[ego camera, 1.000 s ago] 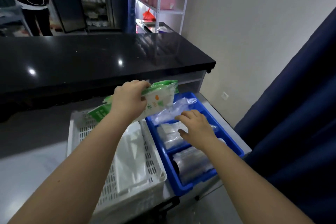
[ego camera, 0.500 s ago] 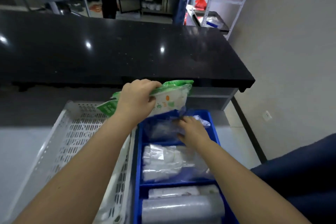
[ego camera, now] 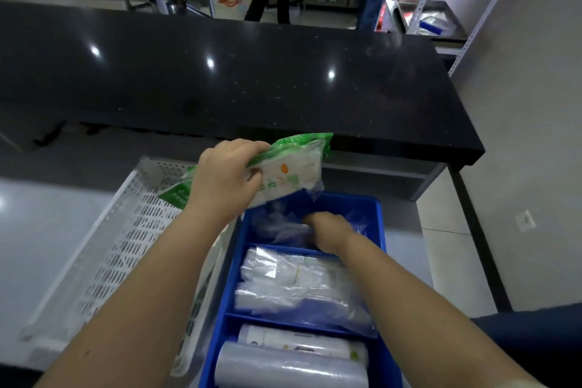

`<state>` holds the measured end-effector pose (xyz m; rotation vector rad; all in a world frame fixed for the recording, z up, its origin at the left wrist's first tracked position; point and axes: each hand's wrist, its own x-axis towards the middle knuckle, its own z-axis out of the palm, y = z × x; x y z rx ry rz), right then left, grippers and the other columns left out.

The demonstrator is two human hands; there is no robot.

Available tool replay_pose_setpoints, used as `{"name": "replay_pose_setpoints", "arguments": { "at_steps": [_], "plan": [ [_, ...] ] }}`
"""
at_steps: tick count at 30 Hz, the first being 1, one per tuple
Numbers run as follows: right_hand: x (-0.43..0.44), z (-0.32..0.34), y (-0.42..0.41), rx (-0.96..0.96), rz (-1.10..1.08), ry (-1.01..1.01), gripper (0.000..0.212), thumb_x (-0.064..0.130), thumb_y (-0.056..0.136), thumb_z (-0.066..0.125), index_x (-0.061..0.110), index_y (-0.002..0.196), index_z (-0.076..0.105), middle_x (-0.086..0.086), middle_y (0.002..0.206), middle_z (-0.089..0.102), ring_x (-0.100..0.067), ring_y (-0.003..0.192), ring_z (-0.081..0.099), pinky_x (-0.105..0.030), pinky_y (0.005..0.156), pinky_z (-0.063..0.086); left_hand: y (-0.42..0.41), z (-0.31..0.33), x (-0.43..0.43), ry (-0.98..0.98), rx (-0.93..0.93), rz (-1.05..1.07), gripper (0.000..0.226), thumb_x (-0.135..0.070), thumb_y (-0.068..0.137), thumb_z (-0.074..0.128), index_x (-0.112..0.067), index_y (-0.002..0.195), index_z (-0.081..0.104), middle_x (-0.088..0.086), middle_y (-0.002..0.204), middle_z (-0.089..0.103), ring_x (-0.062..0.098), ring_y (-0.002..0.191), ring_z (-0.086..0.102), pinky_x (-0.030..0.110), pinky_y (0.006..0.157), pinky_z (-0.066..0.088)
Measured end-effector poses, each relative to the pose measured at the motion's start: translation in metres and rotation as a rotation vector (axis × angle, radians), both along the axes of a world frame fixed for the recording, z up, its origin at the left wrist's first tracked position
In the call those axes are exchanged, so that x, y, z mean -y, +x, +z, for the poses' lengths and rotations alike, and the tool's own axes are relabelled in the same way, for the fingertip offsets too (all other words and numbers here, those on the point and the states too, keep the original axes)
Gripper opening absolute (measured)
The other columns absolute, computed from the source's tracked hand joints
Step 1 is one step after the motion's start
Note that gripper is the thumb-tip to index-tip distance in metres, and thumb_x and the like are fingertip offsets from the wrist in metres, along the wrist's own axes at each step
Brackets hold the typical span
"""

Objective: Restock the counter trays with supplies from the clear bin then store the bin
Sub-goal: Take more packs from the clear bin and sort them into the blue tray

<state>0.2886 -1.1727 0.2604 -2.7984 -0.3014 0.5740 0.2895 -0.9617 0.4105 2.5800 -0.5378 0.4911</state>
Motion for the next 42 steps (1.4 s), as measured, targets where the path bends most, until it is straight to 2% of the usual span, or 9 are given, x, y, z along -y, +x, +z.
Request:
{"name": "replay_pose_setpoints", "arguments": {
  "at_steps": [3, 8, 13, 19, 22, 28, 35, 39, 42],
  "plan": [
    [0.001, 0.014, -0.007, 0.159, 0.061, -0.046, 0.034, 0.004, 0.082, 0.053, 0.022, 0.109, 0.062, -0.006, 0.112, 0.065, -0.029, 0.098, 0.059, -0.037, 0.081, 0.043, 0.0, 0.004, -0.001, -0.01, -0.02, -0.006, 0.043, -0.009, 0.078, 0.067, -0.018, 0.12, 0.062, 0.002, 0.109, 0.067, 0.024, 0.098, 0.06, 0.046, 0.084, 0.05],
    [0.007, 0.053, -0.04, 0.455, 0.101, -0.156, 0.029, 0.01, 0.077, 0.062, 0.017, 0.105, 0.06, -0.004, 0.1, 0.061, -0.028, 0.094, 0.052, -0.036, 0.075, 0.031, 0.007, 0.018, 0.014, 0.034, -0.05, -0.062, 0.044, -0.013, 0.08, 0.065, -0.021, 0.123, 0.061, -0.001, 0.113, 0.066, 0.024, 0.103, 0.058, 0.045, 0.088, 0.047],
    [0.02, 0.088, -0.087, 0.599, 0.023, -0.136, 0.026, 0.006, 0.063, 0.072, 0.011, 0.088, 0.067, -0.007, 0.08, 0.063, -0.028, 0.075, 0.057, -0.036, 0.064, 0.036, 0.006, 0.022, 0.054, 0.018, -0.136, -0.184, 0.045, -0.014, 0.083, 0.063, -0.025, 0.126, 0.058, -0.003, 0.119, 0.064, 0.019, 0.108, 0.058, 0.041, 0.09, 0.05],
    [0.033, 0.095, -0.125, 0.595, -0.086, -0.175, 0.031, -0.005, 0.042, 0.074, 0.009, 0.067, 0.062, -0.007, 0.065, 0.058, -0.029, 0.059, 0.055, -0.035, 0.053, 0.041, 0.008, -0.01, 0.087, 0.085, -0.369, -0.332, 0.049, -0.012, 0.081, 0.067, -0.027, 0.127, 0.058, -0.004, 0.126, 0.062, 0.016, 0.113, 0.057, 0.036, 0.092, 0.05],
    [0.033, 0.091, -0.131, 0.586, -0.111, -0.18, 0.032, -0.003, 0.041, 0.076, 0.011, 0.064, 0.06, -0.005, 0.062, 0.056, -0.027, 0.057, 0.054, -0.033, 0.052, 0.041, 0.01, -0.034, 0.092, 0.164, -0.369, -0.324, 0.049, -0.01, 0.082, 0.064, -0.028, 0.127, 0.057, -0.002, 0.126, 0.062, 0.021, 0.115, 0.055, 0.039, 0.093, 0.049],
    [0.026, 0.087, -0.126, 0.57, -0.14, -0.184, 0.036, -0.005, 0.038, 0.076, 0.013, 0.064, 0.059, -0.002, 0.06, 0.054, -0.025, 0.054, 0.05, -0.031, 0.051, 0.035, 0.024, -0.054, 0.081, 0.142, -0.344, -0.291, 0.048, -0.009, 0.086, 0.061, -0.025, 0.131, 0.054, 0.001, 0.128, 0.06, 0.025, 0.118, 0.05, 0.042, 0.092, 0.047],
    [0.024, 0.089, -0.123, 0.591, -0.166, -0.118, 0.033, -0.004, 0.048, 0.078, 0.014, 0.074, 0.069, -0.001, 0.067, 0.061, -0.025, 0.06, 0.056, -0.032, 0.053, 0.039, 0.038, -0.044, 0.078, 0.007, -0.297, -0.322, 0.046, -0.008, 0.088, 0.06, -0.027, 0.129, 0.055, -0.001, 0.123, 0.061, 0.021, 0.118, 0.048, 0.042, 0.093, 0.047],
    [0.026, 0.086, -0.122, 0.545, -0.172, -0.122, 0.027, -0.002, 0.061, 0.072, 0.013, 0.083, 0.069, -0.003, 0.074, 0.063, -0.027, 0.069, 0.056, -0.036, 0.06, 0.044, 0.033, -0.046, 0.083, 0.092, -0.262, -0.369, 0.048, -0.007, 0.086, 0.063, -0.026, 0.13, 0.055, 0.0, 0.125, 0.061, 0.023, 0.118, 0.049, 0.044, 0.093, 0.048],
    [0.026, 0.085, -0.12, 0.514, -0.169, -0.145, 0.02, 0.003, 0.072, 0.065, 0.013, 0.089, 0.066, -0.002, 0.083, 0.063, -0.025, 0.078, 0.053, -0.034, 0.069, 0.042, 0.03, -0.057, 0.083, 0.176, -0.341, -0.383, 0.05, -0.011, 0.086, 0.066, -0.027, 0.131, 0.053, 0.0, 0.129, 0.059, 0.023, 0.119, 0.049, 0.043, 0.095, 0.046]
  ]
}}
